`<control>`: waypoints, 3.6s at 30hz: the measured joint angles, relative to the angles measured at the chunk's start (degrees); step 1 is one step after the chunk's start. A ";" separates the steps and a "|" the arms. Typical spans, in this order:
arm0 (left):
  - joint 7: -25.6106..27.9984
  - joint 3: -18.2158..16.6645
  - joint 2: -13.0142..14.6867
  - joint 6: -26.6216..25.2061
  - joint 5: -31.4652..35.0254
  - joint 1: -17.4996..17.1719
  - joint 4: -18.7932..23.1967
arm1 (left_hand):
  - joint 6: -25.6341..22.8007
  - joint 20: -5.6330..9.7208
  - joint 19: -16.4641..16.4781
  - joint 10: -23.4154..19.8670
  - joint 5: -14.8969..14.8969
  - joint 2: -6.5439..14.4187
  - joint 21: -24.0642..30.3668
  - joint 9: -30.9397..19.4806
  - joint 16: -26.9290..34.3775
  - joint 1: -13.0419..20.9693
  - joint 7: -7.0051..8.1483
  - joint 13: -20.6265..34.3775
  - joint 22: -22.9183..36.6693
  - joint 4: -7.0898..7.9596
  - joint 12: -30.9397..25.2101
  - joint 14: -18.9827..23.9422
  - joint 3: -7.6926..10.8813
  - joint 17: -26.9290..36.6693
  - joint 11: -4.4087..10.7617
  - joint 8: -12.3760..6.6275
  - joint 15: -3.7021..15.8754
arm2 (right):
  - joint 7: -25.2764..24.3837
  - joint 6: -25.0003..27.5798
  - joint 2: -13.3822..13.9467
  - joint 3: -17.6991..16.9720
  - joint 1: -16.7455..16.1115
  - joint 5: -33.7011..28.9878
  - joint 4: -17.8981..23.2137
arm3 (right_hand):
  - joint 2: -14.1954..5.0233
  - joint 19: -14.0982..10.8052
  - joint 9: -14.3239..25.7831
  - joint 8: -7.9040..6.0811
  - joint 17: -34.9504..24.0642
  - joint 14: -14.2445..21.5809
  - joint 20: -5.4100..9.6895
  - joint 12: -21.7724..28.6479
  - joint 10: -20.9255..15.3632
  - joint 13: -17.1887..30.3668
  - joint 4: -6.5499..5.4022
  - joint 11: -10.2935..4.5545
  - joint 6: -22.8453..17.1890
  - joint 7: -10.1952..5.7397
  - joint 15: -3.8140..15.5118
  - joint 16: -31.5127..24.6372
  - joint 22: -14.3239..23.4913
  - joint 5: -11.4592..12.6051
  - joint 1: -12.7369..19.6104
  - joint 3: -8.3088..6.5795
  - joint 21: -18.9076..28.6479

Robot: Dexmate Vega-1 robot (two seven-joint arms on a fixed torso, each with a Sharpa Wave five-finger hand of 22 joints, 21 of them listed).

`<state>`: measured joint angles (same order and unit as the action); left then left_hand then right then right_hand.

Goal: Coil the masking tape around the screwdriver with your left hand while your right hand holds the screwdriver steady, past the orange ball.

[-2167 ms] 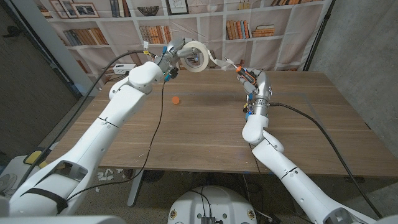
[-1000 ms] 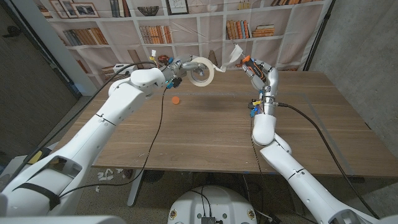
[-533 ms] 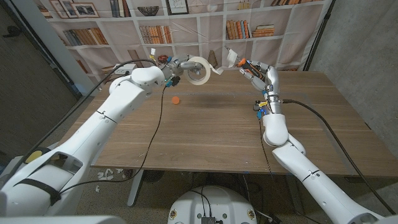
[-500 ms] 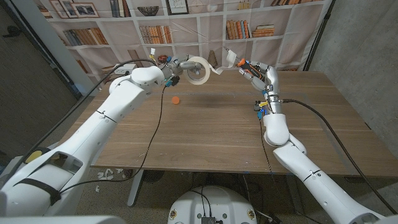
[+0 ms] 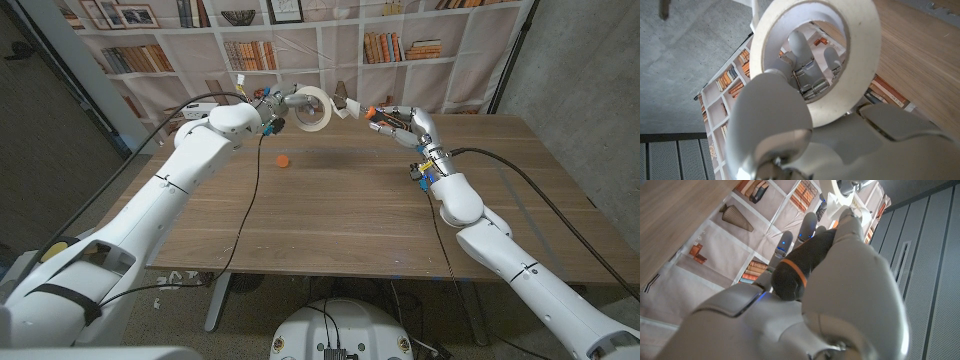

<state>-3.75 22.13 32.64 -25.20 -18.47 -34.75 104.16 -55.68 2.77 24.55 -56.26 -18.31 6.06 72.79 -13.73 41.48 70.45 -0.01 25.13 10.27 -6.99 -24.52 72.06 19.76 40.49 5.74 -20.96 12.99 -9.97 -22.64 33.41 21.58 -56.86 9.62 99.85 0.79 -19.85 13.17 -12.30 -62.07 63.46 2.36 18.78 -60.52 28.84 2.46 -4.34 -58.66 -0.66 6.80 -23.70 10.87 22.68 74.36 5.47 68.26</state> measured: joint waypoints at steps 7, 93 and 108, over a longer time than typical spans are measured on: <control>1.42 -0.45 -0.62 0.06 0.24 0.04 0.19 | -0.02 0.00 0.00 -0.10 0.00 0.16 0.00 0.01 0.00 0.16 -0.02 0.00 0.00 0.19 0.05 0.00 -0.28 0.27 0.10 0.22 0.00 | 3.01 2.49 2.19 0.50 0.49 0.86 1.45 | 0.00 0.02 0.03 0.03 0.00 -0.10 0.02 -0.03 -0.01 0.27 -0.16 -0.01 0.00 0.00 0.11 0.43 0.00 0.22 0.00 0.16 0.00; -2.47 -5.09 7.02 -4.42 -15.29 -8.40 13.19 | 0.02 -0.30 0.31 -0.60 0.38 0.97 0.00 -0.51 -2.08 0.98 -1.05 0.00 0.27 -0.22 2.03 1.05 -1.16 1.33 -0.23 1.55 0.20 | -26.12 13.53 -9.10 2.50 -0.42 -23.32 -0.14 | 0.37 1.05 -0.01 0.61 -0.14 0.45 0.17 -1.05 -0.93 0.26 -0.86 -0.49 -1.13 -0.69 0.43 1.38 0.02 1.28 0.38 1.82 1.33; 1.51 -4.77 8.10 -9.39 -12.09 -8.31 13.67 | -0.19 -0.30 0.30 -0.72 0.39 1.04 0.00 -0.51 -2.50 1.52 -1.25 0.00 0.26 -0.29 2.22 1.35 -1.23 1.32 -0.35 1.95 -0.10 | -26.54 17.14 -7.99 2.62 -0.76 -27.69 1.86 | 0.37 1.05 0.03 0.42 -0.14 1.06 0.17 -1.21 -1.13 0.23 -1.09 -0.69 -1.14 -0.71 1.03 1.77 0.02 1.28 0.38 2.07 1.33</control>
<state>-2.24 17.36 40.74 -34.59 -30.56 -43.06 117.83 -55.87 2.46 24.85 -56.98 -17.92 7.11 72.79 -14.24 38.98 71.98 -1.26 25.13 10.53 -7.27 -22.30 73.41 18.53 41.81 5.39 -19.01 12.90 -36.51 -5.50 25.43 24.19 -57.63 -18.06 101.72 1.17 -18.81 13.21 -11.89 -62.20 64.51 2.53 17.56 -61.65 29.08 1.37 -5.03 -59.80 -1.36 7.83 -21.94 10.89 23.96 74.74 7.53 69.59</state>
